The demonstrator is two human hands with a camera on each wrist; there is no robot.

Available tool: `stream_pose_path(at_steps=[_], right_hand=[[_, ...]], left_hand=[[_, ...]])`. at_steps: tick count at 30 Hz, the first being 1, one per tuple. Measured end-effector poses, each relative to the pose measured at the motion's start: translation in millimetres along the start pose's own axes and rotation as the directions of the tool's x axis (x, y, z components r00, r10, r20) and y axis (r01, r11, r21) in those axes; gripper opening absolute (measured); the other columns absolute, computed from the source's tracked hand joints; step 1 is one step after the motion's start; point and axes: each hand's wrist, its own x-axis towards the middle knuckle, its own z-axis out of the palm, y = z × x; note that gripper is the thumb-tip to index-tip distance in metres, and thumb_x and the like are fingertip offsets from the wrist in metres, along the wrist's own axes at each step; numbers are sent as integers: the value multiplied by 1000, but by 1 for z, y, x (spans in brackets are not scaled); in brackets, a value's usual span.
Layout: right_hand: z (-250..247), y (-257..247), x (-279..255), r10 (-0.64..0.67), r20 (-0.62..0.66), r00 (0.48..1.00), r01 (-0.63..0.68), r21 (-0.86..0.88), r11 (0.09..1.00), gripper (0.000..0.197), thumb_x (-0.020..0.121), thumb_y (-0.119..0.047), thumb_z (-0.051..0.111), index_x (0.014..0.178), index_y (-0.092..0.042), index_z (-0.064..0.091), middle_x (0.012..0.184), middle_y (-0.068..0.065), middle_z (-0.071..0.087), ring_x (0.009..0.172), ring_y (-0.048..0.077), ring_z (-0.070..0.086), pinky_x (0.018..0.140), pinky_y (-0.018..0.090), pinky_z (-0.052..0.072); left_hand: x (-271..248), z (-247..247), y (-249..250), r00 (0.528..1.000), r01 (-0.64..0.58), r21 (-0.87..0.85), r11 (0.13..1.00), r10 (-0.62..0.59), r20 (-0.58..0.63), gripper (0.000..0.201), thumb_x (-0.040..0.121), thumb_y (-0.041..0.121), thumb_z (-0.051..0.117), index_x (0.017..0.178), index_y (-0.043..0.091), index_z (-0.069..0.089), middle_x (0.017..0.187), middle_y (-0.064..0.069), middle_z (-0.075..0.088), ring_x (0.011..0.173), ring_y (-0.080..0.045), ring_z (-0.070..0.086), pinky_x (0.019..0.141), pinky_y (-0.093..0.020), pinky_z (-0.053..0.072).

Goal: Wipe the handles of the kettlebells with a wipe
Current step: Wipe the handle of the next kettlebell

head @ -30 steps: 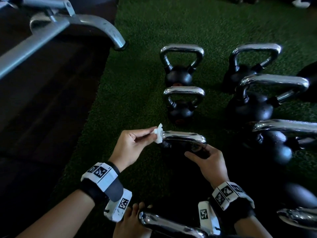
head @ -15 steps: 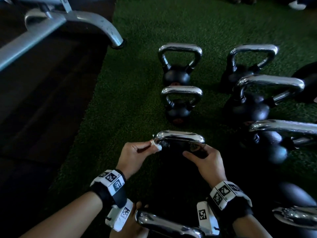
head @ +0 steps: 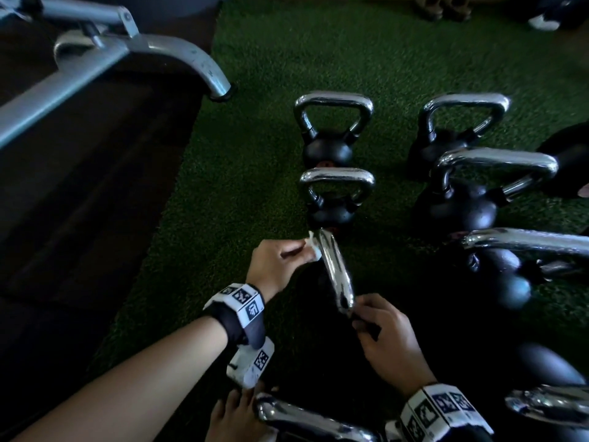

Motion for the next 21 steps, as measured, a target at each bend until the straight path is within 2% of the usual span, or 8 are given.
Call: stream_pose_path(at_steps=[4,6,8,11,15,17,19,21], right_hand=[[-7,0,15,-82,57,995,83,-17,996,57,75,14,66,106,-32,80,102,-28,63,97,-8,62,87,-1,40],[-11,2,29,-1,-54,999,4,54,999,47,84,0,74,107,-41,76,103,-18,64,98,-2,64,83,2,45],[-6,3,43,135,-19,991,-133,106,985,46,87,-27,80,129,-41,66,119,-13,61,109,2,62,90,10,48],[6,9,56,283,152,947,-307,168,937,68,84,-45,78,147,-35,52,140,-9,57,130,9,53,111,26,40],[19,27,61,305,117,945,-325,242,914,86,56,-85,75,133,-47,63,136,-13,66,128,8,60,113,42,47],[21,31,60,289,116,950,-310,266,913,91,54,-86,74,134,-44,63,132,-14,68,126,7,62,112,41,48],[19,26,61,324,98,941,-339,292,895,92,48,-83,76,131,-44,65,125,-16,71,120,4,64,110,39,49],[18,23,62,338,96,936,-352,285,892,88,50,-79,80,130,-44,66,125,-16,71,118,4,65,110,39,50]], left_hand=[[7,12,10,999,-36,-33,999,36,4,25,86,17,83,110,13,80,110,5,78,97,11,70,93,-10,52],[4,18,7,997,-75,49,996,75,0,27,85,19,83,111,12,80,110,8,76,91,21,65,90,-3,47],[3,18,4,996,-85,104,991,85,4,26,86,22,82,110,13,81,109,9,76,90,22,64,89,-1,46],[11,13,10,997,-64,115,991,60,41,19,87,25,82,104,18,83,104,6,80,93,12,69,90,-11,53],[13,6,24,986,-163,-7,987,163,38,23,88,22,82,110,16,81,107,6,79,99,-1,75,90,-23,59],[13,6,24,982,-177,-4,984,176,64,23,89,24,80,112,19,81,107,8,79,98,-3,75,91,-30,59],[18,5,24,991,-86,-30,996,88,100,23,88,30,81,110,24,81,102,6,80,94,-3,75,93,-35,59],[21,4,28,990,28,-139,990,-8,140,30,84,37,80,111,24,81,105,3,80,102,-13,75,98,-43,59]])
